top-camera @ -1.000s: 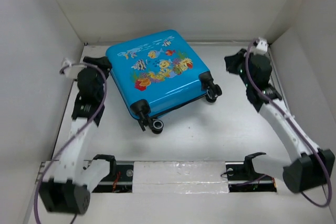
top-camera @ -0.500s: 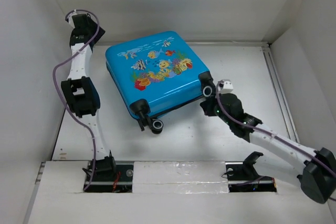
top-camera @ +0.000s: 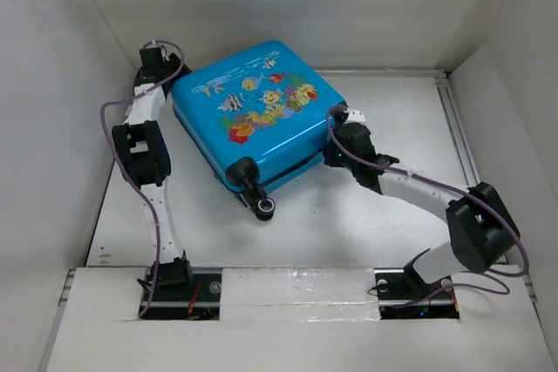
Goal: Pack the luggage
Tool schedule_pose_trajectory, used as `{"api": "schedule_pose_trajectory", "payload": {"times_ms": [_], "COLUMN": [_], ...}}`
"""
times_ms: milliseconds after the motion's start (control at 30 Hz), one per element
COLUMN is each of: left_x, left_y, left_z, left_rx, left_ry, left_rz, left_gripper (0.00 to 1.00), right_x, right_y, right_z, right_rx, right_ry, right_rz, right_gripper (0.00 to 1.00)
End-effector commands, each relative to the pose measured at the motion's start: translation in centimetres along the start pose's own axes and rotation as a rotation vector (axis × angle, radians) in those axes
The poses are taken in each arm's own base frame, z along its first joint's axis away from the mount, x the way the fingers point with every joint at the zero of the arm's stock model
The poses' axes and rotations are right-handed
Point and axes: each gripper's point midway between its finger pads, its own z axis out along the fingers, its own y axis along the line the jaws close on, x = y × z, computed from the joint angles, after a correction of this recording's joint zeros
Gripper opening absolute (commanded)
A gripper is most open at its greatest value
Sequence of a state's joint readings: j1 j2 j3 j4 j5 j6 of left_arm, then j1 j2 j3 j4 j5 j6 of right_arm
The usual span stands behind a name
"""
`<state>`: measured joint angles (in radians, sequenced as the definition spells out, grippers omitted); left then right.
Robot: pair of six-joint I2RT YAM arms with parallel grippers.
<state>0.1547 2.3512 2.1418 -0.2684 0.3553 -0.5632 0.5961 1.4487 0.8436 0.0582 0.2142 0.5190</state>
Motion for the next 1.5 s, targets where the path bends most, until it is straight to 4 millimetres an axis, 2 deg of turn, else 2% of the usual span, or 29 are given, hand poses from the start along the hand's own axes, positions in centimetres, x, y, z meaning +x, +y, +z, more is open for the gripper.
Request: {"api": "schedule_pose_trajectory", "payload": {"times_ms": [0,33,100,167,200,267,367,400,433,467,500,600,633,700,733,867,900,967,1000,1067,1100,1133,1167,1200,1233,1300,1333,1367,1467], "left_x": [4.9,5.1,10.5,11.4,15.6,15.6,19.5,20.5,22.6,22.9,23.9,26.7,28.0,29.6,30.3,28.5,27.5,25.5,24.6,21.8,20.7,19.4,18.7,17.4,16.7,14.9,13.7,12.3,10.8], "left_y": [-3.0,-3.7,-1.7,-1.5,1.7,1.0,1.6,1.5,2.5,0.9,0.8,-0.1,0.3,-0.6,-0.1,0.2,-0.3,-0.7,-1.0,-2.3,-2.9,-3.7,-4.2,-5.4,-5.8,-7.3,-8.6,-9.7,-11.7], "left_z": [-1.4,-1.6,-3.7,-5.4,-6.2,-9.3,-13.0,-13.9,-14.7,-16.4,-17.2,-20.5,-21.3,-23.7,-24.4,-27.3,-28.0,-29.4,-30.0,-31.7,-32.6,-33.6,-34.2,-35.1,-35.7,-36.7,-37.4,-38.2,-34.9], "left_rx": [0.099,0.131,0.106,0.135,0.063,0.056,0.023,0.015,-0.018,0.015,0.016,0.053,0.031,0.075,0.062,0.065,0.075,0.076,0.078,0.096,0.117,0.140,0.163,0.212,0.225,0.248,0.283,0.291,0.213], "left_ry": [0.080,0.034,0.063,-0.026,0.014,-0.086,-0.109,-0.112,-0.096,-0.124,-0.117,-0.119,-0.103,-0.126,-0.125,-0.231,-0.264,-0.338,-0.367,-0.461,-0.496,-0.543,-0.572,-0.617,-0.645,-0.695,-0.735,-0.771,-0.732], "left_rz": [-0.028,-0.043,-0.142,-0.251,-0.290,-0.288,-0.256,-0.243,-0.244,-0.227,-0.225,-0.180,-0.176,-0.167,-0.159,-0.156,-0.150,-0.135,-0.131,-0.150,-0.153,-0.167,-0.169,-0.194,-0.198,-0.214,-0.229,-0.232,-0.185], "left_gripper": [0.46,0.41,0.27,0.25,0.22,0.17,0.12,0.12,0.12,0.11,0.11,0.10,0.10,0.10,0.11,0.20,0.25,0.30,0.32,0.42,0.44,0.52,0.56,0.60,0.62,0.69,0.79,0.85,0.93], "right_x": [-8.2,-9.8,-9.6,-11.1,-10.6,-11.8,-11.4,-13.5,-12.0,-12.1,-14.7,-13.2,-16.3,-15.7,-19.2,-23.2,-25.9,-26.7,-28.9,-29.9,-25.8,-27.8,-26.5,-21.3,-21.3,-18.1,-13.7,-13.3,-8.7], "right_y": [2.4,2.5,2.7,3.5,3.0,4.0,4.8,5.9,5.8,6.4,8.6,10.4,12.2,12.5,13.3,10.0,9.8,6.1,6.0,4.6,2.0,2.7,2.3,0.0,0.2,-1.2,-3.5,-4.0,-6.2], "right_z": [1.0,1.3,3.1,4.0,5.2,5.8,7.7,7.9,9.4,9.8,9.5,11.1,10.5,11.4,10.5,8.9,6.2,4.9,1.0,-2.1,-1.2,-6.0,-7.2,-5.9,-9.3,-10.2,-9.2,-10.8,-10.3], "right_rx": [-0.050,-0.066,-0.070,-0.088,-0.077,-0.114,-0.194,-0.235,-0.233,-0.251,-0.318,-0.330,-0.365,-0.371,-0.385,-0.257,-0.253,-0.185,-0.195,-0.172,-0.123,-0.153,-0.160,-0.102,-0.113,-0.065,-0.013,-0.018,0.014], "right_ry": [-0.224,-0.246,-0.217,-0.224,-0.200,-0.206,-0.134,-0.156,-0.089,-0.066,-0.088,0.004,-0.046,0.016,-0.044,-0.104,-0.177,-0.200,-0.270,-0.347,-0.277,-0.404,-0.416,-0.341,-0.410,-0.419,-0.349,-0.389,-0.349], "right_rz": [0.051,0.064,0.042,0.034,0.033,0.020,-0.013,-0.028,-0.046,-0.057,-0.074,-0.138,-0.141,-0.153,-0.151,-0.122,-0.116,-0.091,-0.088,-0.077,-0.069,-0.057,-0.048,-0.035,-0.019,0.046,0.061,0.088,0.137], "right_gripper": [0.00,0.00,0.00,0.00,0.00,0.00,0.00,0.01,0.01,0.01,0.01,0.03,0.07,0.15,0.20,0.62,0.66,0.73,0.73,0.71,0.56,0.41,0.22,0.00,0.00,0.00,0.00,0.00,0.00]}}
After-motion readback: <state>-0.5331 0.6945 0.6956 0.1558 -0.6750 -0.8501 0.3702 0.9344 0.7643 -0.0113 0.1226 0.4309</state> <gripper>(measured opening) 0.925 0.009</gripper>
